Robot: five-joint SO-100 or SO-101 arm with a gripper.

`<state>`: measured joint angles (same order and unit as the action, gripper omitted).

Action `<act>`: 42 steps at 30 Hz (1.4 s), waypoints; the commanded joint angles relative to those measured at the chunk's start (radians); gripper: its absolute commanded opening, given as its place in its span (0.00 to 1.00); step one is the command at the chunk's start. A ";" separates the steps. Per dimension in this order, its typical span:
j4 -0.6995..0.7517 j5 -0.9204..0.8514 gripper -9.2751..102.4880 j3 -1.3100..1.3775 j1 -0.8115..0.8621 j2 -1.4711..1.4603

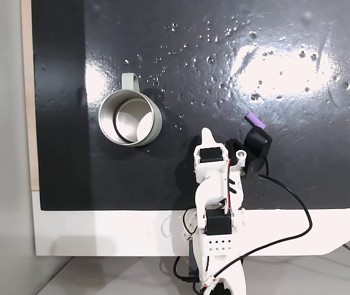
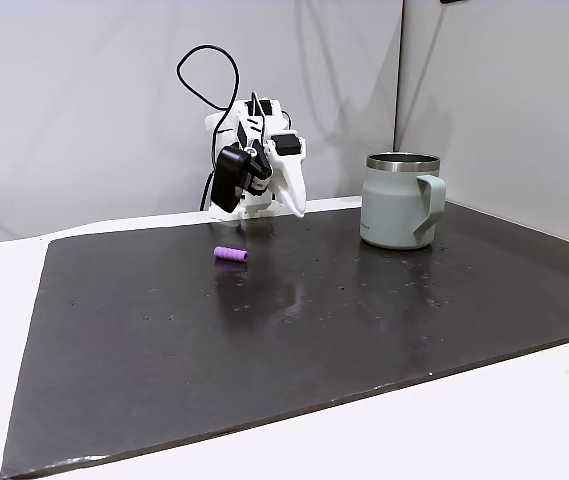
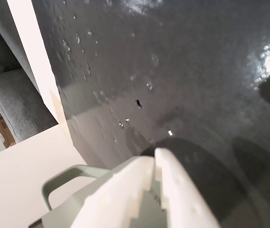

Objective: Grasp a pengrip and put it in the cup.

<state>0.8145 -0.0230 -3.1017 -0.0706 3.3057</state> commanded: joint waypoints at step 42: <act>0.114 -0.005 0.09 0.959 0.250 -1.189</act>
<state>0.9357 -0.0537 -2.2519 0.1488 2.1997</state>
